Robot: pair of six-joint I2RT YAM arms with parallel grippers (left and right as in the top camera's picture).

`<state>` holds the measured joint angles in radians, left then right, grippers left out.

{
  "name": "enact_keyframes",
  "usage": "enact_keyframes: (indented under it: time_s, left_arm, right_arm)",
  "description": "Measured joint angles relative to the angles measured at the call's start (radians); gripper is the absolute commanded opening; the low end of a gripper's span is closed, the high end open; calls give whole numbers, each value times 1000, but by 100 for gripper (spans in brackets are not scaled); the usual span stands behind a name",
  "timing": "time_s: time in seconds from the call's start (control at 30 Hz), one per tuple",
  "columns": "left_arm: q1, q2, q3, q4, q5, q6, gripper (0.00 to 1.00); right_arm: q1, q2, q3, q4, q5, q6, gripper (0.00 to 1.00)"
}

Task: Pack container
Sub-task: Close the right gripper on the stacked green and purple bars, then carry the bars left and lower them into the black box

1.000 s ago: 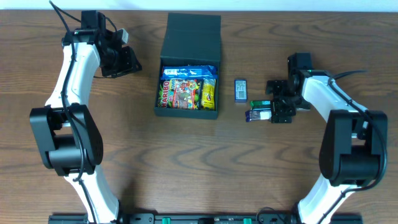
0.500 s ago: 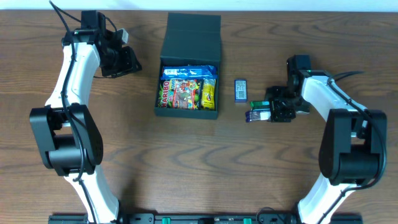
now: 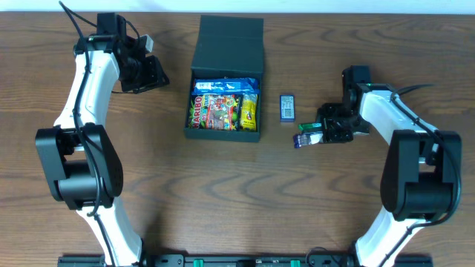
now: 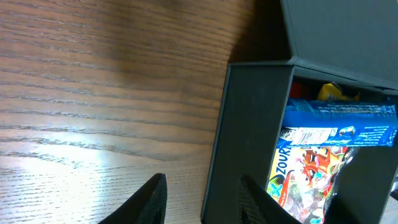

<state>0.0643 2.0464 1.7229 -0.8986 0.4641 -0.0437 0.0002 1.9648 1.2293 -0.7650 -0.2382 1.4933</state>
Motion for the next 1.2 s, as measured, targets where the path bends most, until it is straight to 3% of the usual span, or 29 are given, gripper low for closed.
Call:
enact_keyframes:
  time_s: [0.63,0.9,1.2]
  left_arm:
    - [0,0,0,-2,0,0,38]
    - [0,0,0,2,0,0,38]
    - [7,0,0,10,-27,0,38]
  right_arm:
    - [0,31,89,5,-52,-175,33]
    - [1,31,243,-72,-128,-309,24]
    - [111,31,438,-110,-156,-517,25]
